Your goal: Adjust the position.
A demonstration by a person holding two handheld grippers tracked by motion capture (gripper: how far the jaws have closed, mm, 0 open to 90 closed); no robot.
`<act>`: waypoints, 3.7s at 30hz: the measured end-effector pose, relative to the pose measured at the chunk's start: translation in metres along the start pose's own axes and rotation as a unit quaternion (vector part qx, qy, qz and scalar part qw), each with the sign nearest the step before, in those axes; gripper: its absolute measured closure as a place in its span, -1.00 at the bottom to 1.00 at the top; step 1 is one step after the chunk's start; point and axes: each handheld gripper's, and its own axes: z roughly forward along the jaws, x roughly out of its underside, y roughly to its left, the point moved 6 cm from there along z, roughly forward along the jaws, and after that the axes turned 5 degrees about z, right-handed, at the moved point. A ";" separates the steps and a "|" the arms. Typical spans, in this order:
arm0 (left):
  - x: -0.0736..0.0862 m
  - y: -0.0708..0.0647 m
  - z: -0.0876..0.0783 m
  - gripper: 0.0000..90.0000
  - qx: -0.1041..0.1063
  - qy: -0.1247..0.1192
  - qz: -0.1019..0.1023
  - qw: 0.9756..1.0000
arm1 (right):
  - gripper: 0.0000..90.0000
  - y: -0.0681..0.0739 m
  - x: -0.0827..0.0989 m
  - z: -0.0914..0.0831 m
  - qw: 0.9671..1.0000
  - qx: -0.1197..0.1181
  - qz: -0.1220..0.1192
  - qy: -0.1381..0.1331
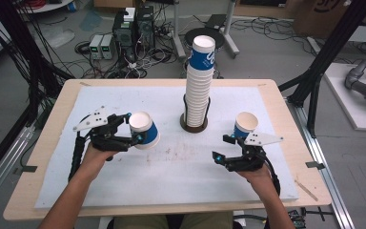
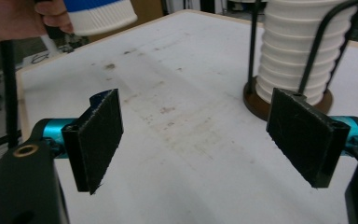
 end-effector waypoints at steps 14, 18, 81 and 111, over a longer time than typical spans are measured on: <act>0.004 -0.030 0.024 -0.38 0.065 -0.006 0.007 0.998 | -0.58 0.032 -0.018 0.037 0.995 -0.086 -0.049 -0.004; 0.004 -0.038 0.031 -0.38 0.081 -0.002 0.010 0.997 | -0.58 0.041 -0.018 0.049 0.992 -0.111 -0.056 0.004; 0.005 -0.051 0.057 -0.66 0.119 0.016 -0.011 0.993 | -0.33 0.054 -0.014 0.067 0.982 -0.170 -0.072 0.049; -0.017 -0.034 0.034 -0.66 0.124 0.120 0.015 0.985 | -0.32 0.046 -0.041 0.062 0.959 -0.124 -0.175 0.183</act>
